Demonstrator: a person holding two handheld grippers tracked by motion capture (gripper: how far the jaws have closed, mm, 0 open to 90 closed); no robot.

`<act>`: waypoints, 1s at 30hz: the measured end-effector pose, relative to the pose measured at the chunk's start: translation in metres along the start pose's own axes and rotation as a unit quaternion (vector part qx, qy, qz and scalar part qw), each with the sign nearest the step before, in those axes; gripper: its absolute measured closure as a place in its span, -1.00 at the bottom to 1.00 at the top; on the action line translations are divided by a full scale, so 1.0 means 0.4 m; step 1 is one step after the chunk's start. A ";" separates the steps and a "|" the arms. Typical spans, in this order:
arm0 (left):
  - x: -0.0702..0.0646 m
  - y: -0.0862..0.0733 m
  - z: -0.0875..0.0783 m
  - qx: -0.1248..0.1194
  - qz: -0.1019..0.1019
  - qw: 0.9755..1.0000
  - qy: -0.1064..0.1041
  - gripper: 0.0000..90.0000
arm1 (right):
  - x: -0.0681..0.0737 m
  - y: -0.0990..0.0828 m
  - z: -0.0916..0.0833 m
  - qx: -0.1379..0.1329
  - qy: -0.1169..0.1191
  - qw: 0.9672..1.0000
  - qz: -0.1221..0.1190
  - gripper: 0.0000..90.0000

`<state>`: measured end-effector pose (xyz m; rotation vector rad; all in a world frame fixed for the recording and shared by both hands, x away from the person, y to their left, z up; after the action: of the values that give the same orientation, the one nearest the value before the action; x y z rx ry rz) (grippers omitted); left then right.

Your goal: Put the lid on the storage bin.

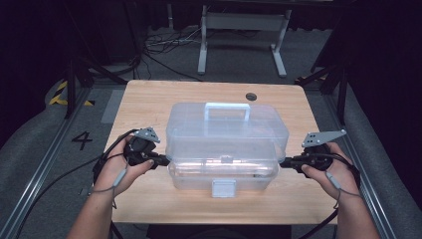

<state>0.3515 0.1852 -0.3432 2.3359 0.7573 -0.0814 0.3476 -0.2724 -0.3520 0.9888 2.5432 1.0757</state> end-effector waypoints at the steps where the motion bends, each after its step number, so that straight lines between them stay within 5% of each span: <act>1: 0.000 0.000 0.001 0.004 0.001 1.000 -0.001 0.98 | 0.001 -0.001 0.002 0.005 0.000 1.000 -0.001 1.00; 30: -0.006 -0.008 0.031 0.075 0.004 0.997 -0.014 0.99 | 0.009 -0.014 0.035 0.076 0.007 0.997 -0.027 0.98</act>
<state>0.3497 0.1784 -0.3539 2.4744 0.7513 -0.1734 0.3481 -0.2651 -0.3655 0.9464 2.6785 0.8890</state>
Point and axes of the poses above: each handheld gripper's, and its own axes: z roughly forward along the jaws, y roughly out of its top, x roughly to its left, the point moved 1 cm from there along z, roughly forward along the jaws, and after that the axes turned 6 degrees about -y, right-handed, at the moved point
